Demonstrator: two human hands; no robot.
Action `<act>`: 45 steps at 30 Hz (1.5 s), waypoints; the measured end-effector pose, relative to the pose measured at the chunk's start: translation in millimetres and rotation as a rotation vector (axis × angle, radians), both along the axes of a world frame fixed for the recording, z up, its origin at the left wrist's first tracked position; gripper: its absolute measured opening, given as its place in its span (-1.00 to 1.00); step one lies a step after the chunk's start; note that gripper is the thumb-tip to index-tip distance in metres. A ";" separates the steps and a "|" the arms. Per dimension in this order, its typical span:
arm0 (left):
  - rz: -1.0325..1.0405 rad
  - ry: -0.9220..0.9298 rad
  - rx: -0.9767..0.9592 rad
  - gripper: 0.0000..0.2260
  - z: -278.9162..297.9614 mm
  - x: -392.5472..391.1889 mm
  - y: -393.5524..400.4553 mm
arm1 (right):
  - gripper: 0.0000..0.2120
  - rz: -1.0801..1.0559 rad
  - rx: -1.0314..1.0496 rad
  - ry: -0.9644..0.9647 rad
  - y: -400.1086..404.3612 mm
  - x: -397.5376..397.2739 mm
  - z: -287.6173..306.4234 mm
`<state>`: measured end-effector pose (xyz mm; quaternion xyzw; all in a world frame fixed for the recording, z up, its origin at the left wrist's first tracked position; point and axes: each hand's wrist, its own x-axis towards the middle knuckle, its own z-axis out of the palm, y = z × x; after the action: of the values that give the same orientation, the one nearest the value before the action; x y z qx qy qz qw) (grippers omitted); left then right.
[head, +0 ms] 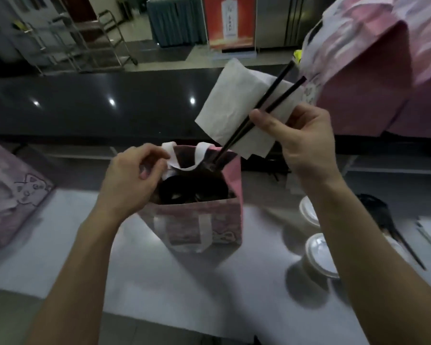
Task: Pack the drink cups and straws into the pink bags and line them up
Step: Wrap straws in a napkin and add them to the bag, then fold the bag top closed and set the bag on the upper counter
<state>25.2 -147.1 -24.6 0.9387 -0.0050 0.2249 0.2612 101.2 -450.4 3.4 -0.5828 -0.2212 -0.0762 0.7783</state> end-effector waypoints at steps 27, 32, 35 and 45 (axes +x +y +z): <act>-0.418 0.329 -0.201 -0.11 -52.0 26.0 112.9 | -0.79 -0.004 -1.162 -0.035 124.6 -11.9 -42.7; -0.456 0.377 -0.384 0.04 -75.0 25.8 134.2 | -0.56 -0.341 -0.547 -0.021 62.7 -47.2 -67.3; -0.496 0.476 -0.342 0.02 -90.4 29.3 136.9 | -0.26 -0.181 -0.572 0.141 32.7 -54.0 -94.4; -0.625 0.660 -0.512 -0.25 -95.4 83.8 145.4 | -0.35 0.126 -0.837 0.270 24.8 5.9 -115.8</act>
<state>109.0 -1.7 -120.0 0.8194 -0.1473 -0.1779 0.5246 107.0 -425.6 -112.4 -0.8377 -0.1646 0.1443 0.5003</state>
